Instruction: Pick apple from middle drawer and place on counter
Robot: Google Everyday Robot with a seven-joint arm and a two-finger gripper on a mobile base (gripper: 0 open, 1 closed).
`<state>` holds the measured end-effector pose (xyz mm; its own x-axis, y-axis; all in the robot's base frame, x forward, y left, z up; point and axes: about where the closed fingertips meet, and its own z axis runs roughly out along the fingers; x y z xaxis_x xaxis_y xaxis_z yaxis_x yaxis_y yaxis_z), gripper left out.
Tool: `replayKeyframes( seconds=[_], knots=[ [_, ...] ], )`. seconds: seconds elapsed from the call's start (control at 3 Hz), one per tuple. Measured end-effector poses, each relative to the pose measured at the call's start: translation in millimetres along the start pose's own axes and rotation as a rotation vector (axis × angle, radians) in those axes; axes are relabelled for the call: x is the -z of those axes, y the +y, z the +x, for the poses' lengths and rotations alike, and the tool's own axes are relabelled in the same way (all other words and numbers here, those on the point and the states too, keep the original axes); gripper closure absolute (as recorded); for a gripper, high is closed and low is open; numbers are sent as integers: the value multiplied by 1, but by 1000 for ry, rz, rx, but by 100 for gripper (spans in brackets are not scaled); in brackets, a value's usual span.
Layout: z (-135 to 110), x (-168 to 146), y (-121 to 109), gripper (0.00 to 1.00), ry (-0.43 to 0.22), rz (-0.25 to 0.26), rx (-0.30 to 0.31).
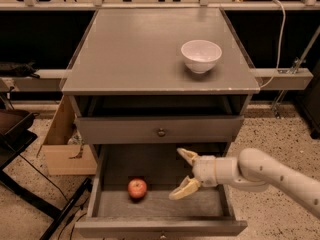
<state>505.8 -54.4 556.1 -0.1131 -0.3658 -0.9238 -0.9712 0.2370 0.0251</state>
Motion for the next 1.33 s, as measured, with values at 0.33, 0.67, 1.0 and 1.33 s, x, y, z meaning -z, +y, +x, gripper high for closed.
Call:
replayKeyframes(
  seconds=[0.33,0.67,1.0,1.33],
  knots=[
    [39,-53,-5,0,-94,-1,-18],
    [72,-85,1,0,-114,-15,-83],
    [74,-87,3,0,-116,-18,-87],
    [73,-107,1,0,-77,-36,-48]
  ],
)
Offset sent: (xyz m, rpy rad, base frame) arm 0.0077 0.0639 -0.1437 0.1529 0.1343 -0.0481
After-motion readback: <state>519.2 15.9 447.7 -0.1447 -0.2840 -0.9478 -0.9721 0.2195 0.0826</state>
